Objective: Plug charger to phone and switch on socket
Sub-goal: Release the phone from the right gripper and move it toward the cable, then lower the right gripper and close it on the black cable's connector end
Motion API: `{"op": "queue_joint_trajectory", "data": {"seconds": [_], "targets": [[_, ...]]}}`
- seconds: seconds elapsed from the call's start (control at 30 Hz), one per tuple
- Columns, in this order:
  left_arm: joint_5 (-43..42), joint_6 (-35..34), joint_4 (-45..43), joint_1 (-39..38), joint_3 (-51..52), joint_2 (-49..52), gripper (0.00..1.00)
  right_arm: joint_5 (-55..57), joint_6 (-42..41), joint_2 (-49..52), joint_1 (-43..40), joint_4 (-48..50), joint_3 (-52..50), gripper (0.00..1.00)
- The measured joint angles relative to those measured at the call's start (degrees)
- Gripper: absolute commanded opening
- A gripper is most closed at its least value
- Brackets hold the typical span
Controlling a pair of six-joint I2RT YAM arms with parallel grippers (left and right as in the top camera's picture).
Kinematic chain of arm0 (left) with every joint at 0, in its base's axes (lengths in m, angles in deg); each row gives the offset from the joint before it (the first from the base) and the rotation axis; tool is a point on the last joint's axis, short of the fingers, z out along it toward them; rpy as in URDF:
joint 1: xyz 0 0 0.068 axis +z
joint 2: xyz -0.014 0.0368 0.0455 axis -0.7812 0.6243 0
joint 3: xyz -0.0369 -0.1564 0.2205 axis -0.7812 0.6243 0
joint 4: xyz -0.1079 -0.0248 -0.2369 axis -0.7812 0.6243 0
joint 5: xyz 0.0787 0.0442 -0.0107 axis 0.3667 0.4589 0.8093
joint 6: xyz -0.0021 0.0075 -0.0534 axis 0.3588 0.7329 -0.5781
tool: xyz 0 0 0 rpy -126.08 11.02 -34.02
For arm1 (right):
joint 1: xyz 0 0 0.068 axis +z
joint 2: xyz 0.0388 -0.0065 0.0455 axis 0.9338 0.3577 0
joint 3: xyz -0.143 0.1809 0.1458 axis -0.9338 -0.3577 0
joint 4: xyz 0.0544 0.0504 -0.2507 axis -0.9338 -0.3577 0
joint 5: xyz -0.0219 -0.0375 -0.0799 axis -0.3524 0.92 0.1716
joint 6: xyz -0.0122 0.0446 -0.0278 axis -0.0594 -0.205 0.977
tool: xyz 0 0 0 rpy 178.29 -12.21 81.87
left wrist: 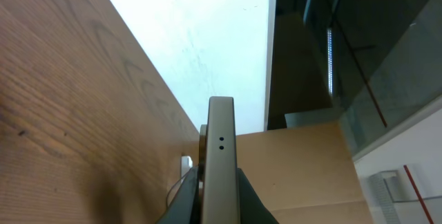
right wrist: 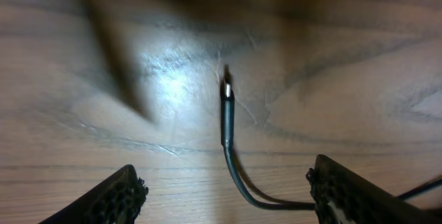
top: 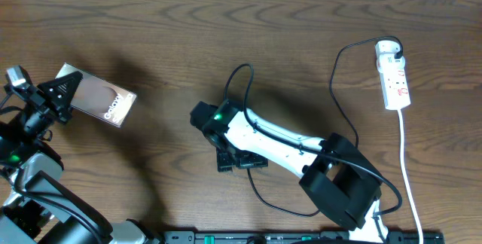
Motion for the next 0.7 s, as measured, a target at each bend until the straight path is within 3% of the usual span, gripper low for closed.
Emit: {"op": "queue_joint_trajectory", "data": {"seconds": [0.2, 0.3, 0.4, 0.7], "targets": [[-0.02, 0.00, 0.00, 0.00, 0.00, 0.00, 0.08, -1.09, -0.79, 0.00, 0.15, 1.33, -3.67, 0.56], [-0.02, 0.00, 0.00, 0.00, 0.00, 0.00, 0.07, -1.38, -1.03, 0.00, 0.15, 1.66, -4.37, 0.55], [0.00, 0.00, 0.00, 0.00, 0.00, 0.00, 0.07, -1.46, -0.83, 0.00, 0.15, 1.92, -4.42, 0.44], [-0.02, 0.00, 0.00, 0.00, 0.00, 0.00, 0.07, -2.34, -0.37, 0.00, 0.15, 3.85, -4.92, 0.38]]}}
